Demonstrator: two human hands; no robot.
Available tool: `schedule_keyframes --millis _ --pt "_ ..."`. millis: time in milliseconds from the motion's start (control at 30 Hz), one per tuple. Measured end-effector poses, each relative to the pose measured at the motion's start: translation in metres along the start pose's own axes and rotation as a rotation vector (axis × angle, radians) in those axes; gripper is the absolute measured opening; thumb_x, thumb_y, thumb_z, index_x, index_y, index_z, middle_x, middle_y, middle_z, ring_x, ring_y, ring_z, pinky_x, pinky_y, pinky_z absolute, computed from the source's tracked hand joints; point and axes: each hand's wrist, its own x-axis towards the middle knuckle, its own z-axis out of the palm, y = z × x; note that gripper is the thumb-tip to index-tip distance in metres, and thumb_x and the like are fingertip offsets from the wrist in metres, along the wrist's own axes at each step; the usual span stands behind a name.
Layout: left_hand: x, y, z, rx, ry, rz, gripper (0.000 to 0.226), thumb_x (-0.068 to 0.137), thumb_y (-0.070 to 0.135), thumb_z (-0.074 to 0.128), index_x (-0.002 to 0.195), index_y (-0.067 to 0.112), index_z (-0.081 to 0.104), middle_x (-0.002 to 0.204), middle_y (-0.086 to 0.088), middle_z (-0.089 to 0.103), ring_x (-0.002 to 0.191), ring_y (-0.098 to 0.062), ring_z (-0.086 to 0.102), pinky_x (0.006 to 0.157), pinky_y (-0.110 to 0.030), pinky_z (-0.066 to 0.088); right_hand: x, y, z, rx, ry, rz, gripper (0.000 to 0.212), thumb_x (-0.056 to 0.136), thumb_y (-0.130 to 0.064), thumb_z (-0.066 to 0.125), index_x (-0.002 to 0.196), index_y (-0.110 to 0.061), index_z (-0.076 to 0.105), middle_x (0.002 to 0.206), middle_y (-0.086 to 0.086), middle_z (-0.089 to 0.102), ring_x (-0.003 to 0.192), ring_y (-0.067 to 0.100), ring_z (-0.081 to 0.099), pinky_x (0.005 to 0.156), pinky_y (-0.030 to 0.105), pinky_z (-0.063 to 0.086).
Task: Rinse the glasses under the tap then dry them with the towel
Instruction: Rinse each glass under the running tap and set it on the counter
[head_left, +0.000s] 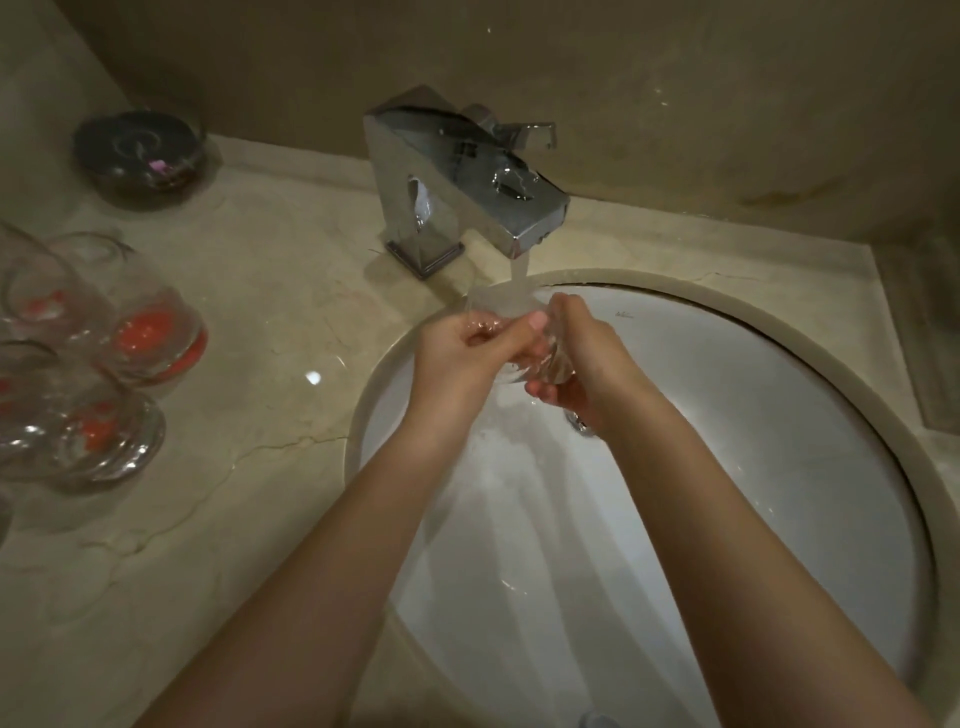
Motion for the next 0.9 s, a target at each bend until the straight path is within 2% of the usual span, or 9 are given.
schedule_keyframes --millis 200,267,367,433,500,633,767,833,900 --pt "0.003 0.000 -0.002 0.055 0.049 0.142 0.040 0.065 0.027 0.088 0.093 0.034 0.061 0.108 0.007 0.066 0.100 -0.003 0.064 0.078 -0.016 0.048 -0.005 0.015 0.004 0.572 -0.149 0.158 0.032 0.092 -0.022 0.037 0.099 -0.006 0.064 0.087 0.012 0.062 0.058 0.017 0.053 0.044 0.021 0.040" --pt "0.000 -0.005 0.002 -0.019 0.055 0.080 0.056 0.058 0.035 0.085 0.107 0.035 0.056 0.113 0.007 0.063 0.102 -0.006 0.065 0.077 -0.019 0.051 -0.013 0.019 0.007 0.562 -0.208 0.205 0.031 0.092 -0.023 0.039 0.088 -0.007 0.065 0.077 0.011 0.066 0.059 0.021 0.059 0.059 0.023 0.040" --pt "-0.001 -0.007 0.006 -0.246 0.103 -0.078 0.069 0.058 0.037 0.084 0.119 0.022 0.054 0.096 0.005 0.070 0.083 -0.012 0.072 0.069 -0.028 0.056 -0.020 0.029 0.014 0.478 -0.118 0.062 0.030 0.097 -0.036 0.042 0.099 -0.013 0.062 0.090 0.006 0.070 0.075 0.018 0.068 0.075 0.030 0.051" --pt "0.002 -0.007 0.005 -0.258 0.097 -0.104 0.068 0.063 0.037 0.087 0.119 0.012 0.058 0.082 0.006 0.071 0.074 -0.013 0.071 0.063 -0.028 0.055 -0.019 0.039 0.019 0.353 0.069 -0.142 0.027 0.099 -0.040 0.043 0.101 -0.016 0.054 0.089 0.000 0.066 0.070 0.011 0.066 0.067 0.031 0.054" --pt "0.003 -0.009 0.007 -0.271 0.079 -0.091 0.047 0.070 0.036 0.084 0.105 0.012 0.065 0.077 0.004 0.071 0.069 -0.014 0.070 0.059 -0.027 0.052 -0.018 0.045 0.026 0.270 0.121 -0.219 0.035 0.101 -0.044 0.039 0.105 -0.013 0.052 0.095 0.006 0.065 0.071 0.014 0.065 0.058 0.028 0.051" --pt "-0.001 -0.020 0.011 -0.264 0.103 -0.211 0.077 0.057 0.058 0.078 0.124 0.024 0.058 0.104 -0.004 0.074 0.088 -0.022 0.074 0.066 -0.030 0.054 -0.015 0.041 0.029 0.395 -0.025 -0.036 0.054 0.104 -0.047 0.024 0.097 -0.012 0.064 0.090 0.012 0.068 0.086 0.028 0.061 0.077 0.040 0.047" --pt "-0.004 -0.031 0.012 -0.240 0.083 -0.187 0.096 0.056 0.070 0.073 0.137 0.023 0.049 0.119 -0.006 0.069 0.106 -0.026 0.068 0.097 -0.047 0.050 -0.011 0.046 0.032 0.166 0.107 -0.168 0.057 0.089 -0.071 0.035 0.106 -0.022 0.058 0.102 0.002 0.069 0.095 0.018 0.067 0.086 0.038 0.054" --pt "-0.007 -0.035 0.017 -0.220 0.088 -0.174 0.096 0.058 0.070 0.070 0.138 0.023 0.046 0.118 -0.007 0.069 0.105 -0.025 0.069 0.091 -0.043 0.054 -0.010 0.049 0.032 0.130 0.172 -0.262 0.042 0.086 -0.069 0.046 0.095 -0.028 0.048 0.100 0.000 0.065 0.095 0.018 0.068 0.090 0.044 0.054" --pt "-0.006 -0.038 0.019 -0.232 0.106 -0.163 0.090 0.061 0.071 0.067 0.137 0.029 0.046 0.124 -0.005 0.067 0.106 -0.026 0.069 0.087 -0.043 0.056 -0.009 0.046 0.029 0.202 0.089 -0.206 0.045 0.086 -0.069 0.047 0.098 -0.025 0.053 0.101 0.006 0.069 0.095 0.025 0.069 0.090 0.049 0.054"
